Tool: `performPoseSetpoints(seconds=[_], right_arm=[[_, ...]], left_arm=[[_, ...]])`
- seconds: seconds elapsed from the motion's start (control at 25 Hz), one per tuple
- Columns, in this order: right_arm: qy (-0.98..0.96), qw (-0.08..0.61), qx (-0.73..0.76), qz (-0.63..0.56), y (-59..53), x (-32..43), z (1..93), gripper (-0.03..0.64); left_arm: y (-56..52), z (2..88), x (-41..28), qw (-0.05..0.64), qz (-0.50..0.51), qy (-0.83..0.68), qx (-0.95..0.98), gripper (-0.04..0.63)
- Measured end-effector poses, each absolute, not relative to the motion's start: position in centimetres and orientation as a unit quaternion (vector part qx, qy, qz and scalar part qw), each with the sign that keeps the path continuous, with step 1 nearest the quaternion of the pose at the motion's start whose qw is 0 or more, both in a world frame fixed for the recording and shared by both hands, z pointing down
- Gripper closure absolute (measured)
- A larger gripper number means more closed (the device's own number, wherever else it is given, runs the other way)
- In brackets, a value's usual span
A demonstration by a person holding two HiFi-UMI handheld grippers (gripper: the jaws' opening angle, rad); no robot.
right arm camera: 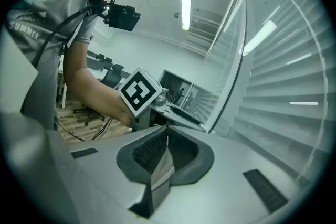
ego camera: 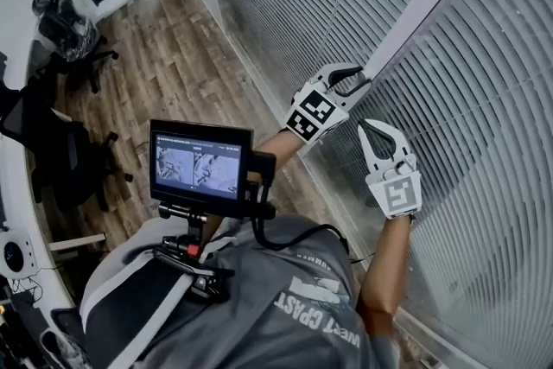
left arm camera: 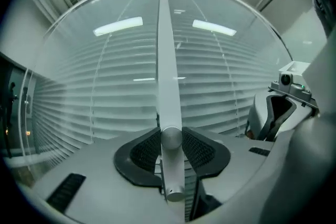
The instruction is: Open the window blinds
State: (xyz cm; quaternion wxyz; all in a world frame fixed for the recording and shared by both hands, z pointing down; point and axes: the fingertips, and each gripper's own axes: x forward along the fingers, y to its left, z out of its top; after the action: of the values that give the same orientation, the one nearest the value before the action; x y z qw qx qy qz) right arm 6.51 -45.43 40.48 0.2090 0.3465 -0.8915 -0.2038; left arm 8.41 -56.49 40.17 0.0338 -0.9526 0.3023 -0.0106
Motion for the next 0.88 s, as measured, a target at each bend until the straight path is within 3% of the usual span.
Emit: performPoseSetpoints(seconds=[0.24,0.32,0.48,0.6,0.68,0.84,0.88], right_arm=[[-0.892,0.206,0.349,-0.200,-45.2,6.4,41.4,0.614],[-0.892,0.206,0.350,-0.199,-45.2,6.5,41.3,0.614],[-0.892,0.210,0.348,-0.199,-45.3,6.6,41.1,0.614],[-0.892,0.209,0.346,-0.202,-45.5,6.5,41.2,0.614],[-0.893,0.209,0.346,-0.201,-45.5,6.3,41.3,0.614],[-0.892,0.209,0.347,-0.199,-45.3,6.3,41.1,0.614],[-0.892,0.208,0.348,-0.199,-45.3,6.4,41.1,0.614]], left_arm=[[-56.5,41.0,8.3,0.043,-0.010,0.309,-0.950,0.471],[-56.3,41.0,8.4,0.146,-0.067,0.326,-0.932,0.471],[-55.7,41.0,9.1,0.416,-0.196,0.339,-0.820,0.471],[-55.6,41.2,9.3,0.479,-0.209,0.333,-0.785,0.469],[-55.8,41.3,9.3,0.422,-0.182,0.336,-0.822,0.469],[-56.2,41.0,8.1,0.092,-0.030,0.318,-0.943,0.459],[-56.2,40.7,7.9,0.038,-0.001,0.311,-0.950,0.457]])
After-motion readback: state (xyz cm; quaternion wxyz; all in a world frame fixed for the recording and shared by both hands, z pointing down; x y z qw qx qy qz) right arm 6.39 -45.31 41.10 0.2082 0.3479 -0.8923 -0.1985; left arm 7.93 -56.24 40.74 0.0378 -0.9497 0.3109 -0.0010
